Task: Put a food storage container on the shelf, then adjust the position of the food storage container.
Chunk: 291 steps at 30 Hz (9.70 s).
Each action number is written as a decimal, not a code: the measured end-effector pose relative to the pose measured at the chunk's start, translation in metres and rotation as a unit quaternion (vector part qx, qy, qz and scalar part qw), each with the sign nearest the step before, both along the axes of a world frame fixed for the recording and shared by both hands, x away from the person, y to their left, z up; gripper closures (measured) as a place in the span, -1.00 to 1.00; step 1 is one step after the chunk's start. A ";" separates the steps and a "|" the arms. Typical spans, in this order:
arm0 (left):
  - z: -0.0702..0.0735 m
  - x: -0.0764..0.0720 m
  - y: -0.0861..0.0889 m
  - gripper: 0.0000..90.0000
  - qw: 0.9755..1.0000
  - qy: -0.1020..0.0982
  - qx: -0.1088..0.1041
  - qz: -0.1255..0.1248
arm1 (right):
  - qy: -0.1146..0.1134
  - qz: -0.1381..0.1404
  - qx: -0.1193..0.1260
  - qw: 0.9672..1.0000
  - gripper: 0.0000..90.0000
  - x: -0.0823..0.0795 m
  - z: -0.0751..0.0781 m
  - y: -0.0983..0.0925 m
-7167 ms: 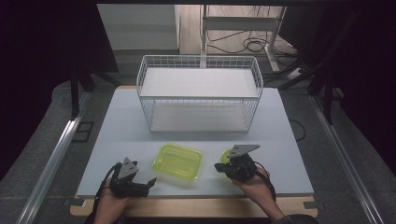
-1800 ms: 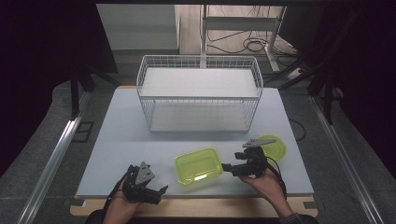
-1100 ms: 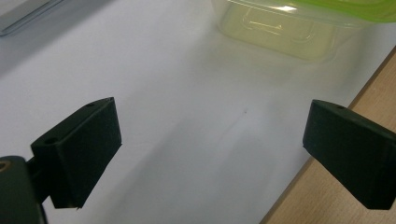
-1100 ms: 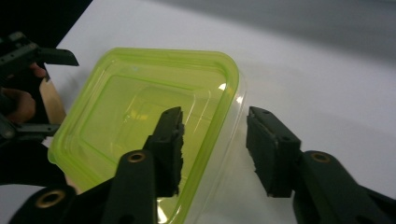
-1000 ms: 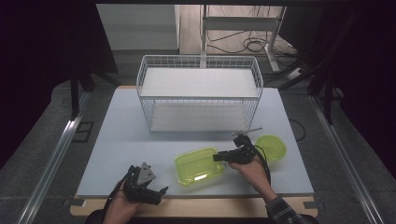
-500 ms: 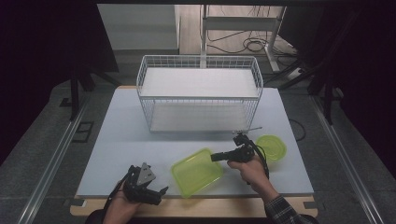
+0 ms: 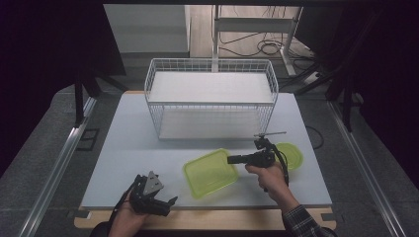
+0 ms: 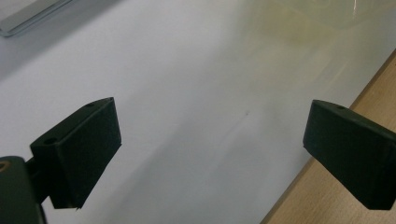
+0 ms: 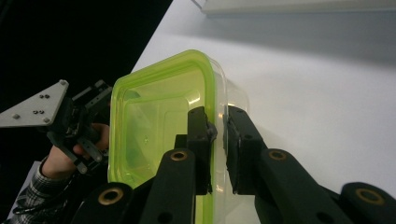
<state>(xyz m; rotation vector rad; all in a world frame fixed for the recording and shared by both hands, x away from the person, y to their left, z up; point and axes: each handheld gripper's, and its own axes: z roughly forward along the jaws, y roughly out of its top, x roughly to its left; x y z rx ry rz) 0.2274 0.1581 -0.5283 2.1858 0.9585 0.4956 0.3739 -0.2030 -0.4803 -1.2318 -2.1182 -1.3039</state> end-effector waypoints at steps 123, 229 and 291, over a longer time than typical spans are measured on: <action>0.001 0.002 0.006 -0.98 0.999 -0.006 -0.031 0.011 | -0.125 -0.178 0.059 0.974 0.79 0.101 0.171 0.013; 0.005 0.002 0.012 -0.99 0.997 -0.011 -0.081 0.009 | -0.268 -0.030 -0.130 0.954 -0.79 0.007 0.097 0.005; 0.002 0.002 0.009 -0.99 0.998 -0.004 -0.059 0.001 | -0.245 -0.064 -0.195 0.948 0.09 -0.043 0.018 -0.047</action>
